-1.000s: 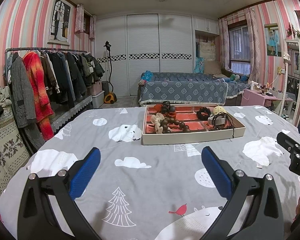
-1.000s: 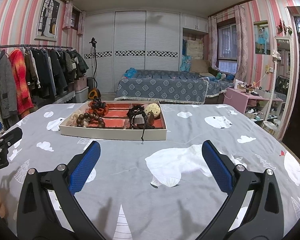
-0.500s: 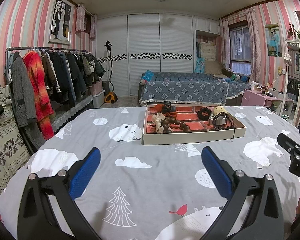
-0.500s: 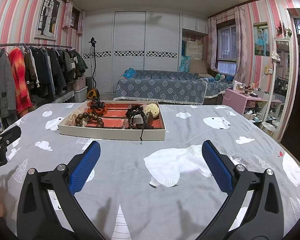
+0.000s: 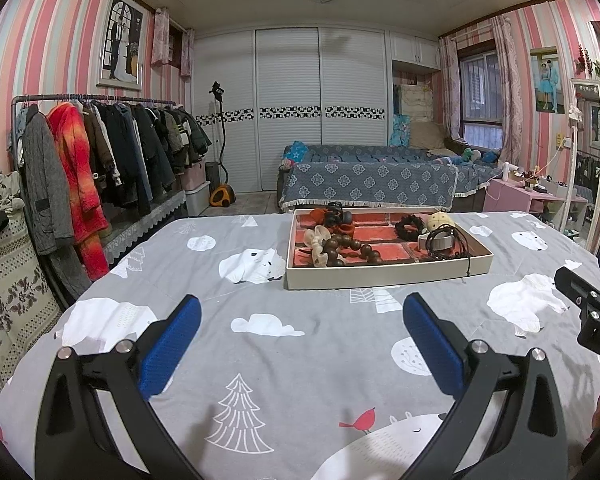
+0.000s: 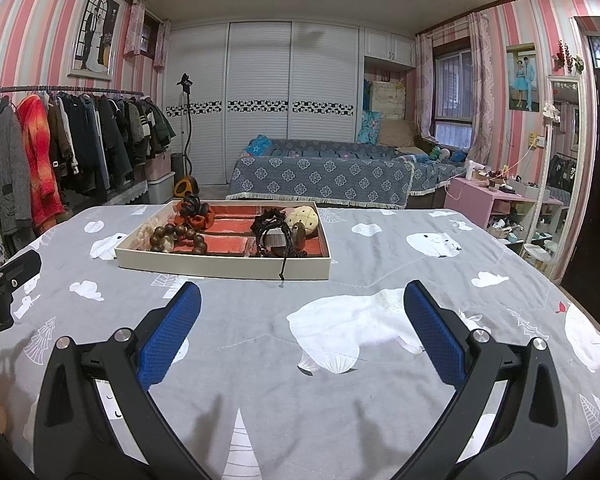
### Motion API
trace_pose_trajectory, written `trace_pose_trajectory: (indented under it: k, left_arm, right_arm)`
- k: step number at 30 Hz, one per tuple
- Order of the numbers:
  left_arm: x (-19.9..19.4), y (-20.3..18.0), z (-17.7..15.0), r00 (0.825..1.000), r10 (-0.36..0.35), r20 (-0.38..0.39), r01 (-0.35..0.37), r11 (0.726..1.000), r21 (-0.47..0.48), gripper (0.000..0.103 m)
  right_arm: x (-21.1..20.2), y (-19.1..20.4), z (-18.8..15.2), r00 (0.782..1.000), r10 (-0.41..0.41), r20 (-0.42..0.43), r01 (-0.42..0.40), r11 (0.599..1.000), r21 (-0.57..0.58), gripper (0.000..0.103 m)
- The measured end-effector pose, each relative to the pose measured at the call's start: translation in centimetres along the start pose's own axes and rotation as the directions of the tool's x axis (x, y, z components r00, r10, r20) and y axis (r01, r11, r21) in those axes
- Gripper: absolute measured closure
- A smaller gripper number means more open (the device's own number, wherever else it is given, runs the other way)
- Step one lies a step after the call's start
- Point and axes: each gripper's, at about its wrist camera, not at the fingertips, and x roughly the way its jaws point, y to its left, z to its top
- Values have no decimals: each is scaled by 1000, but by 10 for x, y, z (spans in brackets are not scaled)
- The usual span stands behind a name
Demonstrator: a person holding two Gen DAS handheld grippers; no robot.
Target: Organize jewelry
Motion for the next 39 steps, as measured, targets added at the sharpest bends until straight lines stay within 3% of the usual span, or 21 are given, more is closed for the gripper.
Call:
trace_pose_trajectory:
  k: [39]
  left_arm:
    - [2, 4, -1, 1000, 2, -12, -2, 1000, -10, 4]
  right_arm:
    - [0, 1, 0, 1000, 0, -1, 0, 1000, 0, 4]
